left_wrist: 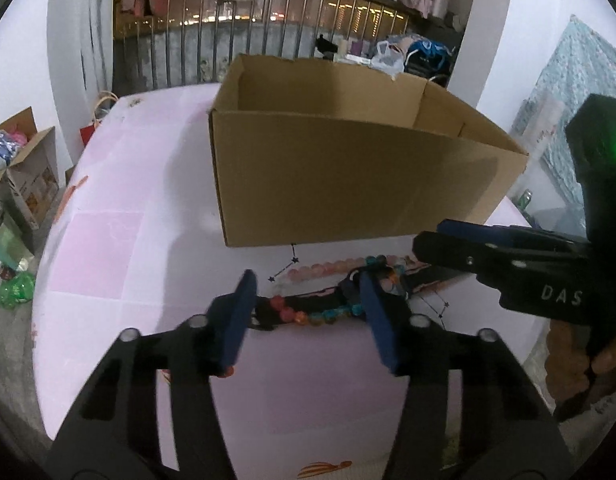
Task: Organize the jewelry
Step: 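Close the left gripper on the multicolour beaded bracelet while the right gripper grasps it too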
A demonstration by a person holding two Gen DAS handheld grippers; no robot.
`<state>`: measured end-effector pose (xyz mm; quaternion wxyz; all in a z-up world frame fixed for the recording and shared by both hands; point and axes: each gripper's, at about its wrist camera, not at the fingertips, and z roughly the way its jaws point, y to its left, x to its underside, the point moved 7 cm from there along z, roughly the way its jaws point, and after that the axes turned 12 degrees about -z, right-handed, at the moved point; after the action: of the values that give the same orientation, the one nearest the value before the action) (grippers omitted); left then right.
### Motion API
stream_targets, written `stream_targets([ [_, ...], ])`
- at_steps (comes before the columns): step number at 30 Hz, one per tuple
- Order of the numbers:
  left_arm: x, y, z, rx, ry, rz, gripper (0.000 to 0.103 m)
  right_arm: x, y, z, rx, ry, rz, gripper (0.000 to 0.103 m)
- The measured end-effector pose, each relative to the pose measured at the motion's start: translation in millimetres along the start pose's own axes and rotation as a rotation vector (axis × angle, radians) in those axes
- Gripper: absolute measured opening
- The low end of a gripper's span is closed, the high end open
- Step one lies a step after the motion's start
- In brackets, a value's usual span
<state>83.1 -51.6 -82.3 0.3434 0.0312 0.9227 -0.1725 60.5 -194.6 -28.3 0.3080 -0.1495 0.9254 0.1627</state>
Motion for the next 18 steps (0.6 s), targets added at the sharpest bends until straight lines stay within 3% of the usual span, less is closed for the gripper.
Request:
stream_targets([
  [9,8,12,22,-0.029,0.087,-0.023,0.02,12,-6,20,-0.046,0.08,0.105,0.035],
  [18,8,26,33,-0.047,0.128,-0.062,0.02,15,-9,35,-0.042,0.121,0.141,0.034],
])
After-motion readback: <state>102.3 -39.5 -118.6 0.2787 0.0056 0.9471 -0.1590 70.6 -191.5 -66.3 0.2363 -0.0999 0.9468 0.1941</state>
